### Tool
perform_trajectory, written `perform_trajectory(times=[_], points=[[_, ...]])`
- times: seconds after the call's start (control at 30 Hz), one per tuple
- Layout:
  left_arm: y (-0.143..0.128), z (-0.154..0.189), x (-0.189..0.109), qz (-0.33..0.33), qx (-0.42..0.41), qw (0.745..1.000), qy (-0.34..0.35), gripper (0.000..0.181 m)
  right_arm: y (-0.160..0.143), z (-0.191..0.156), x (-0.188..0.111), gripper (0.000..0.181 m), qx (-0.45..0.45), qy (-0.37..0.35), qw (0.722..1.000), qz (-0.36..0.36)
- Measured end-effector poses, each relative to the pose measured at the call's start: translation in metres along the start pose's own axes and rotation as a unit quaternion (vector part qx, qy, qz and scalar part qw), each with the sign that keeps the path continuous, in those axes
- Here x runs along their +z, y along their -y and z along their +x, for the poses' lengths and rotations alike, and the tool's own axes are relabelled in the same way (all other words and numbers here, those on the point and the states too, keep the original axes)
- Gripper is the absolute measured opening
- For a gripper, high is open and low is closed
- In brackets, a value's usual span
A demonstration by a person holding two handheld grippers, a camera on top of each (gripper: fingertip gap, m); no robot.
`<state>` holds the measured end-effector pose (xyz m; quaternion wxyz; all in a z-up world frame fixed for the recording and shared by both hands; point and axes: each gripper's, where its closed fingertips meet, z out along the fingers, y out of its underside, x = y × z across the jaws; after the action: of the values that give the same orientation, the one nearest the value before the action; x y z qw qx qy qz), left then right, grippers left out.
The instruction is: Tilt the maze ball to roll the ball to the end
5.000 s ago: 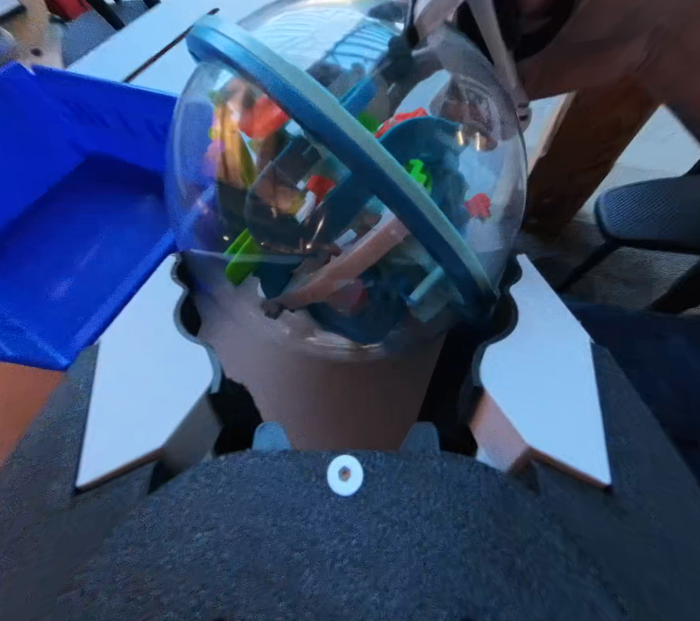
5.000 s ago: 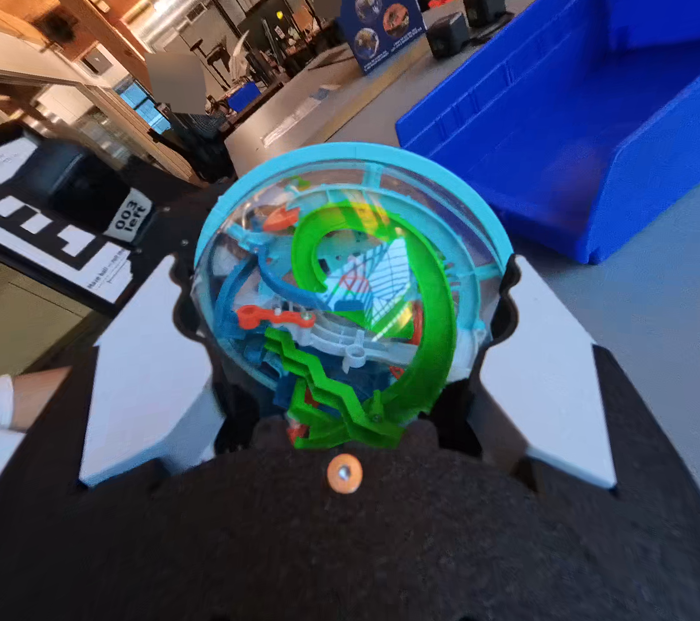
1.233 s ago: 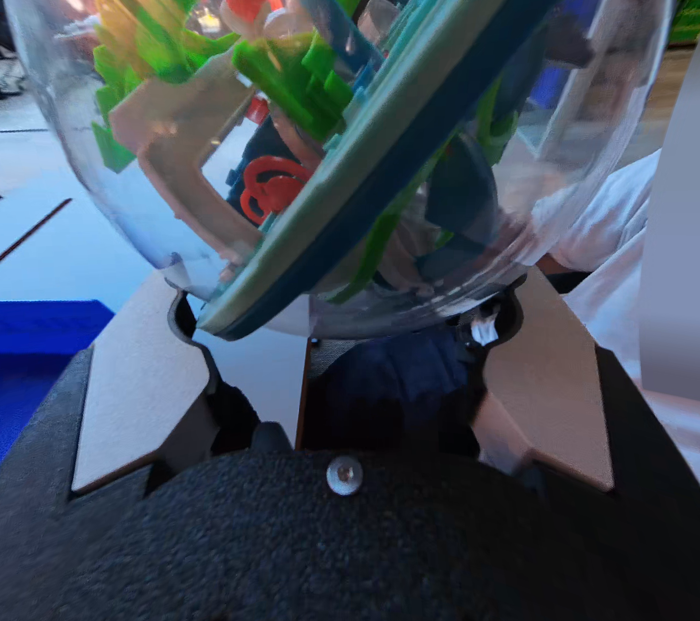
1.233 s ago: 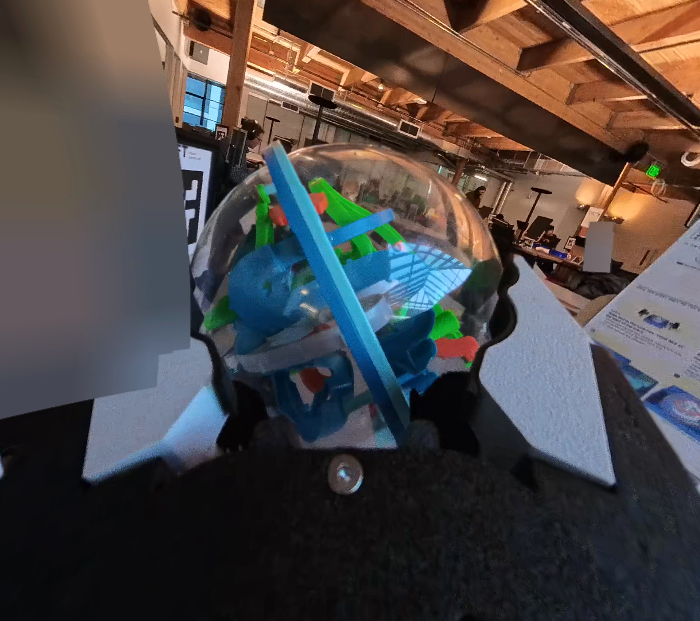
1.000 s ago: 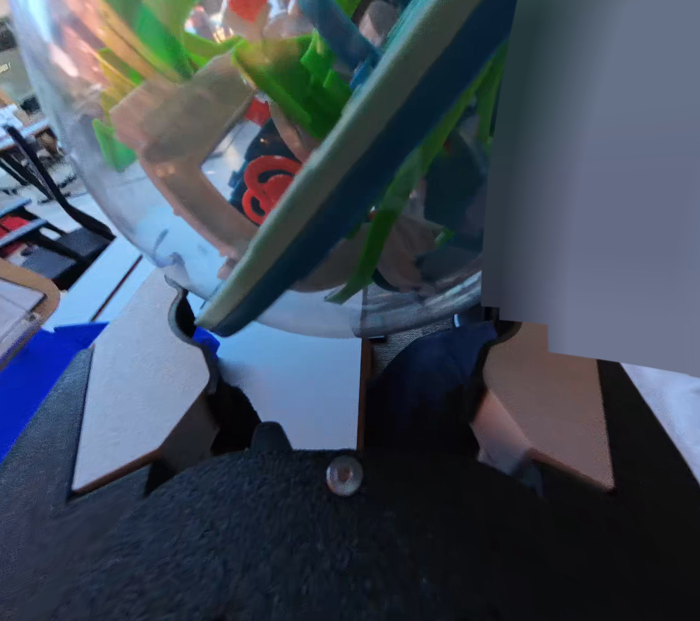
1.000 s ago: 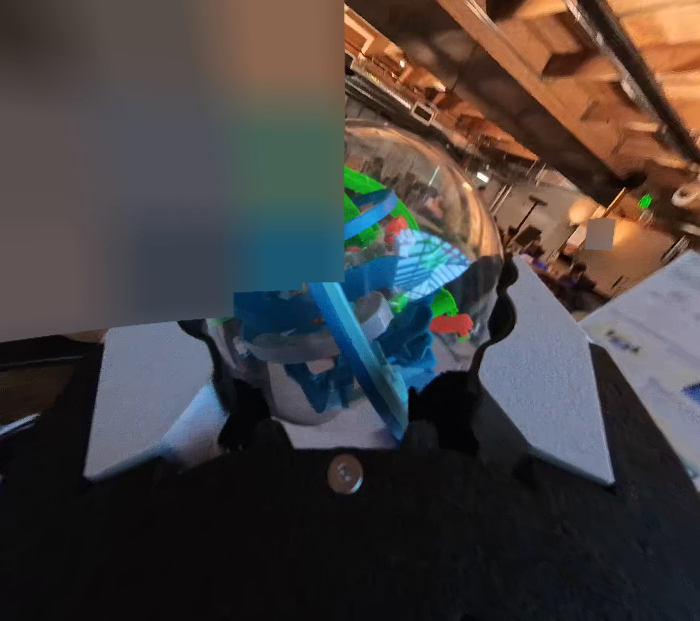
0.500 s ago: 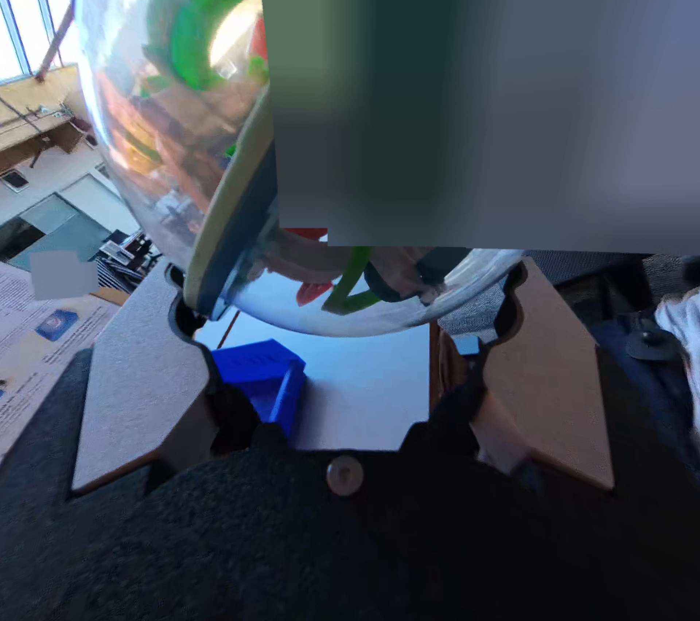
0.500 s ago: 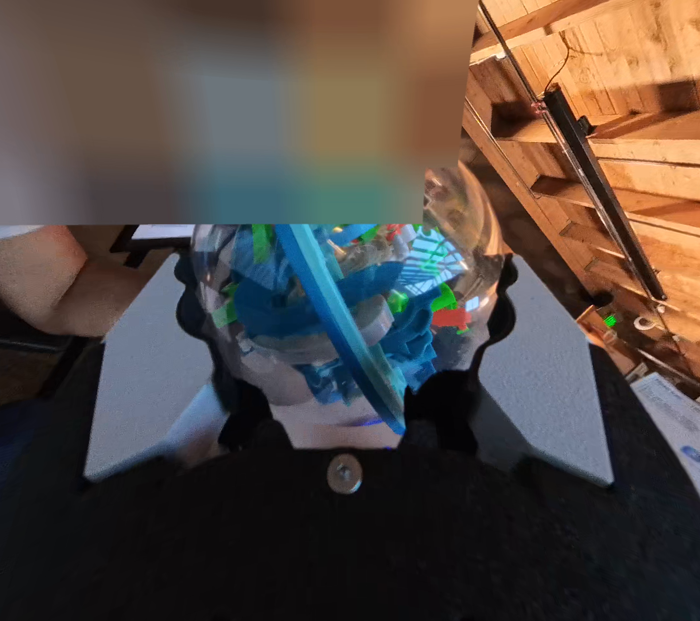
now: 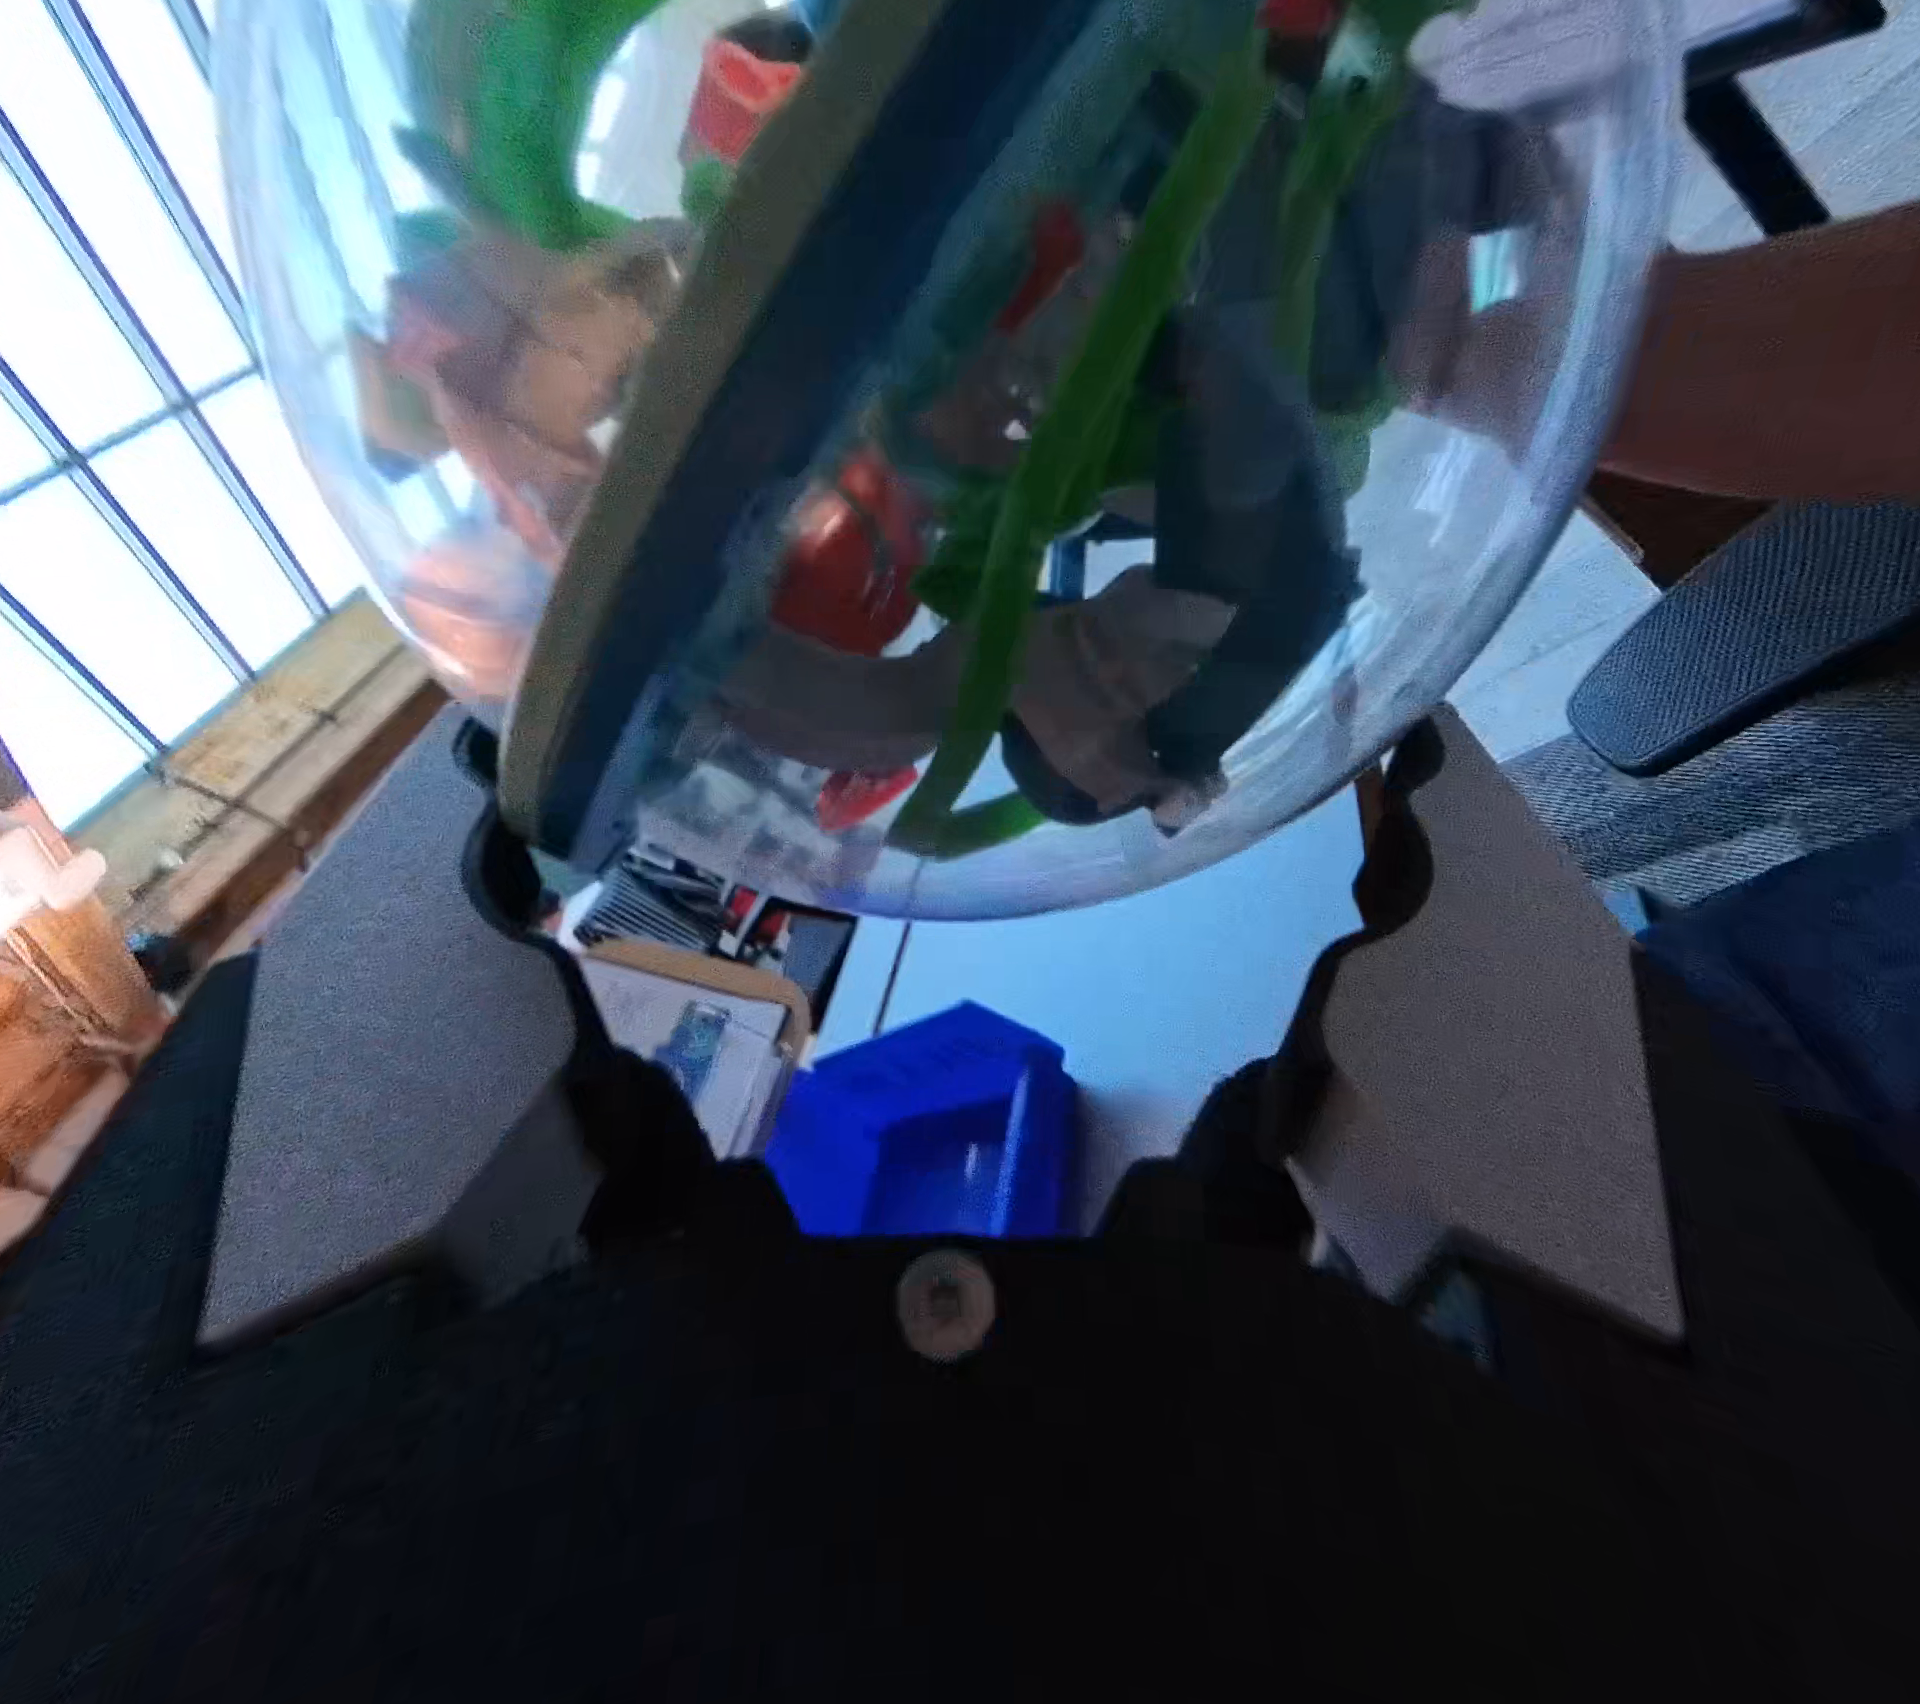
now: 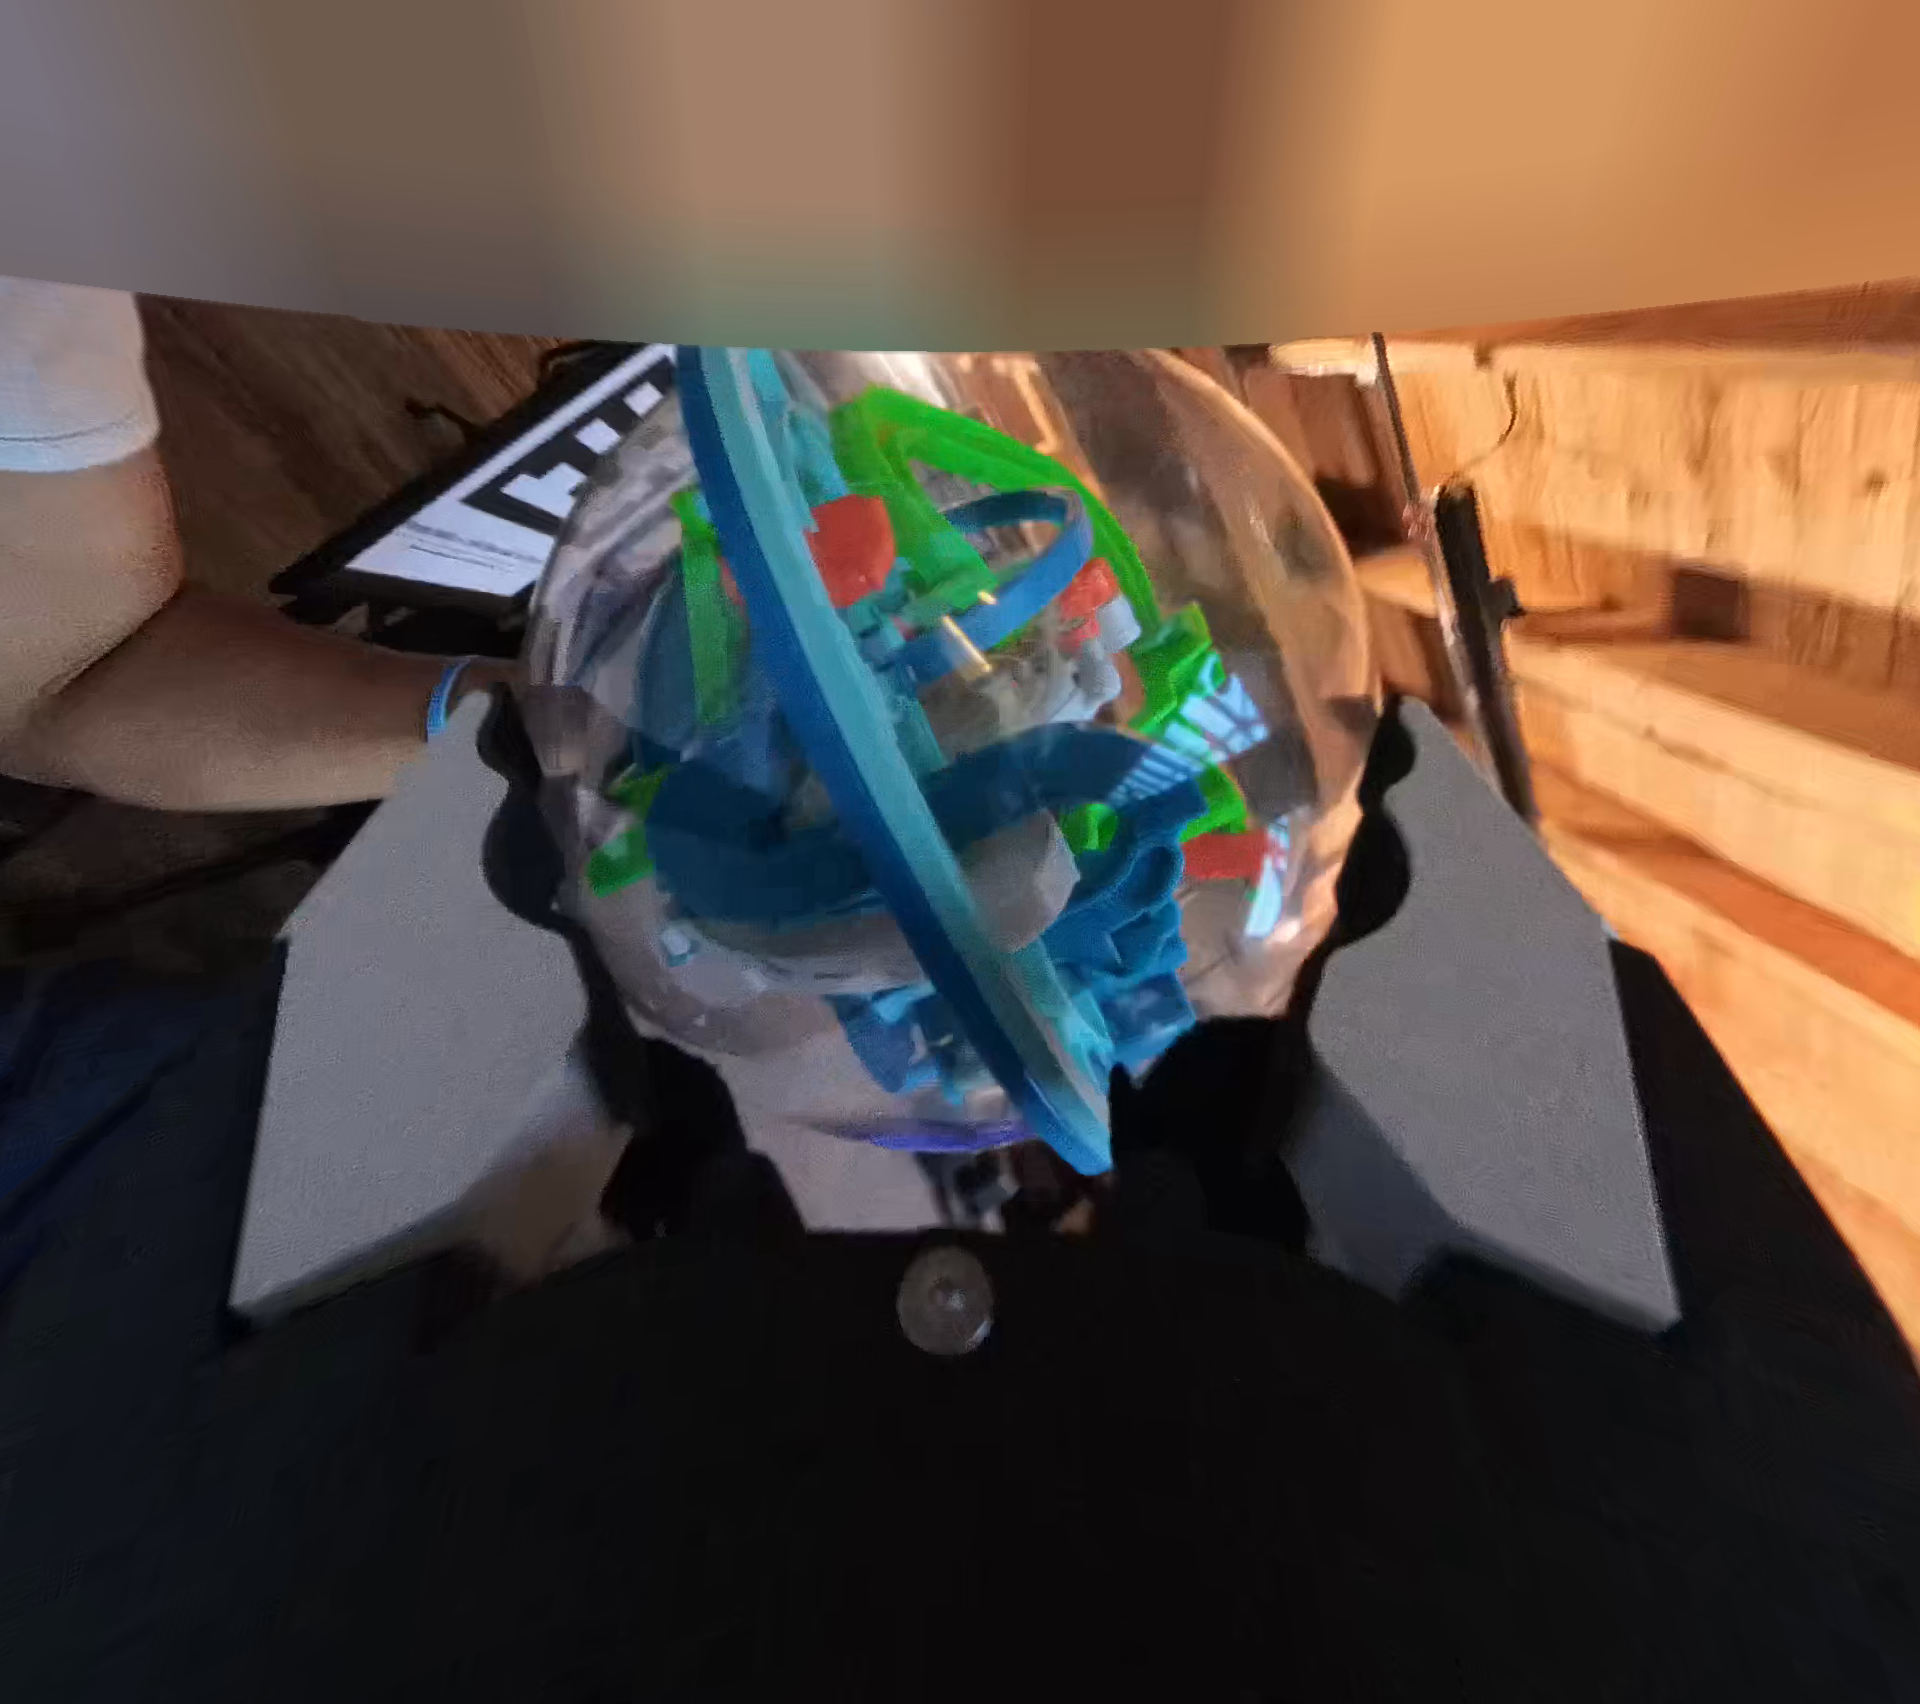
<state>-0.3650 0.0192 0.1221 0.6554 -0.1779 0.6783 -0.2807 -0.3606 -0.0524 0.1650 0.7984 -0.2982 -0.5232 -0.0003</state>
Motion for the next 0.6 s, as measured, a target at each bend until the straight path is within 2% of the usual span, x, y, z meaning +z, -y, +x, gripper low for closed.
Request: perform_trajectory(times=[0.07,0.1,0.17,0.33,0.43,0.5,0.57,0.6], points=[[-0.023,-0.007,0.008,-0.034,-0.129,0.991,-0.030,0.158,-0.040,0.023,-0.003,0.151,0.169,-0.021,0.985,-0.023],[-0.023,-0.011,0.009,-0.028,-0.186,0.981,-0.038,0.159,-0.053,0.031,-0.004,0.151,0.248,-0.032,0.968,-0.029],[-0.014,-0.023,0.005,0.005,-0.240,0.970,-0.035,0.158,-0.061,0.039,-0.001,0.150,0.333,-0.048,0.942,-0.011],[-0.025,-0.032,-0.002,-0.013,-0.325,0.944,-0.051,0.159,-0.081,0.041,0.009,0.150,0.432,-0.068,0.899,-0.031],[-0.047,-0.030,0.004,-0.060,-0.436,0.895,-0.074,0.158,-0.106,0.048,0.007,0.151,0.525,-0.099,0.845,-0.034],[-0.063,-0.030,0.010,-0.065,-0.498,0.861,-0.079,0.158,-0.128,0.050,0.003,0.150,0.578,-0.120,0.806,-0.040],[-0.077,-0.028,0.017,-0.069,-0.530,0.841,-0.088,0.158,-0.145,0.051,-0.002,0.150,0.599,-0.138,0.788,-0.044],[-0.080,-0.027,0.020,-0.066,-0.530,0.841,-0.093,0.158,-0.148,0.052,-0.004,0.151,0.593,-0.142,0.791,-0.046]])
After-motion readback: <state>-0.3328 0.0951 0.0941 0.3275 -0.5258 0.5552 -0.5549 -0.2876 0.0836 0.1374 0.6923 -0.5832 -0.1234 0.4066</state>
